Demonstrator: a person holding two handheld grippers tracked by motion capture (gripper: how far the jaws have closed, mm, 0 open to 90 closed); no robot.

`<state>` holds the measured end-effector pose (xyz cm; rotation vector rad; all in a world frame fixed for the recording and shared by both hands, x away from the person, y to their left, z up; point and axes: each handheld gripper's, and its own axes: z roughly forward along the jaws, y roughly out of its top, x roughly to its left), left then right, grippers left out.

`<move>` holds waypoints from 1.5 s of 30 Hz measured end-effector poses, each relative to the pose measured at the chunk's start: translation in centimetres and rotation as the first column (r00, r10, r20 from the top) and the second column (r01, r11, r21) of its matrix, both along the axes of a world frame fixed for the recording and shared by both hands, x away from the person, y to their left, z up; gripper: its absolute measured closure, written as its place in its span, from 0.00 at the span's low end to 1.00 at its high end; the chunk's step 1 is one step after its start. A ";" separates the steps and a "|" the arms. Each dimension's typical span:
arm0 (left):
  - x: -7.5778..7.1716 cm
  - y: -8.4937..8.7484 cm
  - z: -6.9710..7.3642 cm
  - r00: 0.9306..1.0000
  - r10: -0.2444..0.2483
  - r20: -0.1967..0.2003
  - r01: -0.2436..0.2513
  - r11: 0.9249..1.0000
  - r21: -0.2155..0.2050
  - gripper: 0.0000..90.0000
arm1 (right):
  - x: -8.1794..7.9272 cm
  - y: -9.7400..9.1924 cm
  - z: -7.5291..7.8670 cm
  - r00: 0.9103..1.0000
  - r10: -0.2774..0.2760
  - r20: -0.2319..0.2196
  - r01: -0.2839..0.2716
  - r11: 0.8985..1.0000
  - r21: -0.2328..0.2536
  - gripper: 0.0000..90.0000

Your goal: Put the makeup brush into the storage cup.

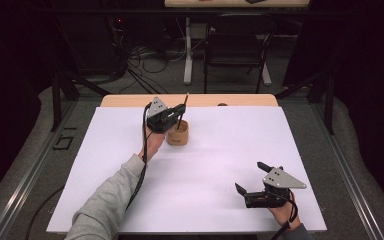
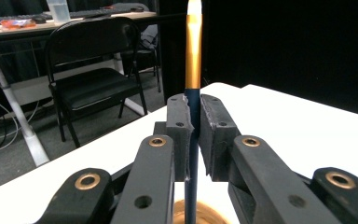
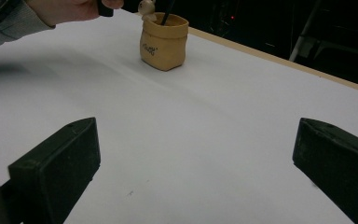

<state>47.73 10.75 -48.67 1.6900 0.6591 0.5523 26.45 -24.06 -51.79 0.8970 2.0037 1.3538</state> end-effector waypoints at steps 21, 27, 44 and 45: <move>-0.4 0.2 0.4 0.996 -0.007 -0.091 0.012 0.998 0.061 0.32 | 0.0 -0.1 0.0 1.000 0.003 0.004 -0.003 1.000 0.002 0.00; -1.2 0.7 1.5 0.996 -0.012 -0.092 0.019 0.997 0.081 0.17 | -0.1 -0.3 0.0 1.000 0.002 -0.003 -0.002 1.000 0.004 0.00; -5.1 2.7 3.0 0.997 0.015 -0.073 -0.005 0.991 0.132 0.02 | -0.3 -0.2 0.1 1.000 0.013 -0.004 -0.013 1.000 0.018 0.00; -5.3 2.7 3.0 0.997 0.014 -0.070 -0.005 0.991 0.133 0.02 | -0.4 -0.1 0.1 1.000 0.012 -0.001 -0.012 1.000 0.016 0.00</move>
